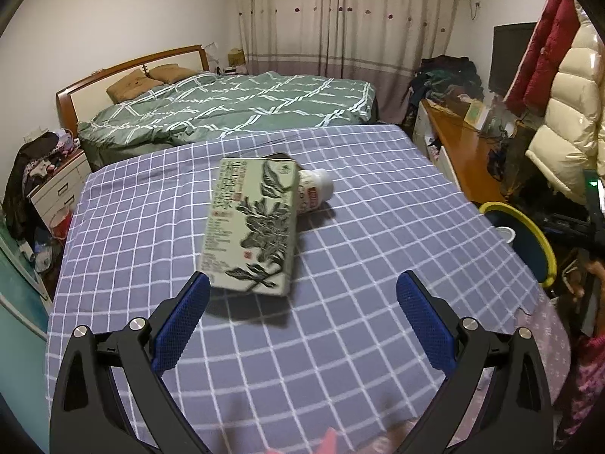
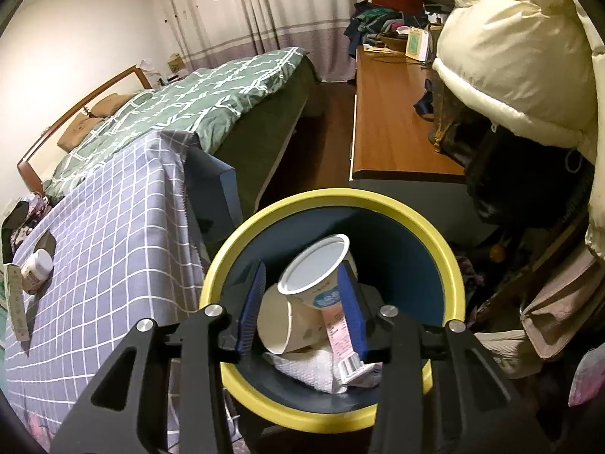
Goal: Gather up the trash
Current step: 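Move the left gripper toward the green-printed book on the table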
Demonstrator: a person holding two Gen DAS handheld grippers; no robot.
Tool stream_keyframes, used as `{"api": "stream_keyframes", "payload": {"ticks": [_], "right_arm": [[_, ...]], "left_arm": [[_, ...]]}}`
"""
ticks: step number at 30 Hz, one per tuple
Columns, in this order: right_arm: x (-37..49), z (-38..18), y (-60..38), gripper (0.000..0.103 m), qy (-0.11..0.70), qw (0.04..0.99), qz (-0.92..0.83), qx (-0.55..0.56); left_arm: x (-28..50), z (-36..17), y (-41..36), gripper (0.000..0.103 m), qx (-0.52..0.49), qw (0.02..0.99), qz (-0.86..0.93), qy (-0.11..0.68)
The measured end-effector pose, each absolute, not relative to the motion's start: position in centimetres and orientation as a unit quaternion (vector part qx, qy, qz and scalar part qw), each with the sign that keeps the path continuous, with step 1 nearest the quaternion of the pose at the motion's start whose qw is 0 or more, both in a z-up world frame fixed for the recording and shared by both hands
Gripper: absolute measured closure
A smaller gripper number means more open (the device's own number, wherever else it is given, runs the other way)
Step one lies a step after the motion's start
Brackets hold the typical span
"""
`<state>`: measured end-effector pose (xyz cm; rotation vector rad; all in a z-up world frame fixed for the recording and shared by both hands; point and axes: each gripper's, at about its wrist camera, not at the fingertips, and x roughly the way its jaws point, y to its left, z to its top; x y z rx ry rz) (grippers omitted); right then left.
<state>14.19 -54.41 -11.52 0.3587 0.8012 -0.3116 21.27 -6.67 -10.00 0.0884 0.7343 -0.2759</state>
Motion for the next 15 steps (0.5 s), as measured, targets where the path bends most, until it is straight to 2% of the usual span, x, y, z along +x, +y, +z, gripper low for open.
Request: {"api": "stream_keyframes", "payload": {"ticks": [5, 15], "right_arm": [[14.0, -11.3, -54.0, 0.058, 0.382, 0.896, -0.148, 0.17], [14.2, -11.7, -53.5, 0.057, 0.392, 0.893, -0.144, 0.171]], "left_arm": [[24.5, -10.4, -5.7, 0.006, 0.052, 0.92, -0.129, 0.365], [30.1, -12.6, -4.9, 0.006, 0.047, 0.9, -0.147, 0.408]]}}
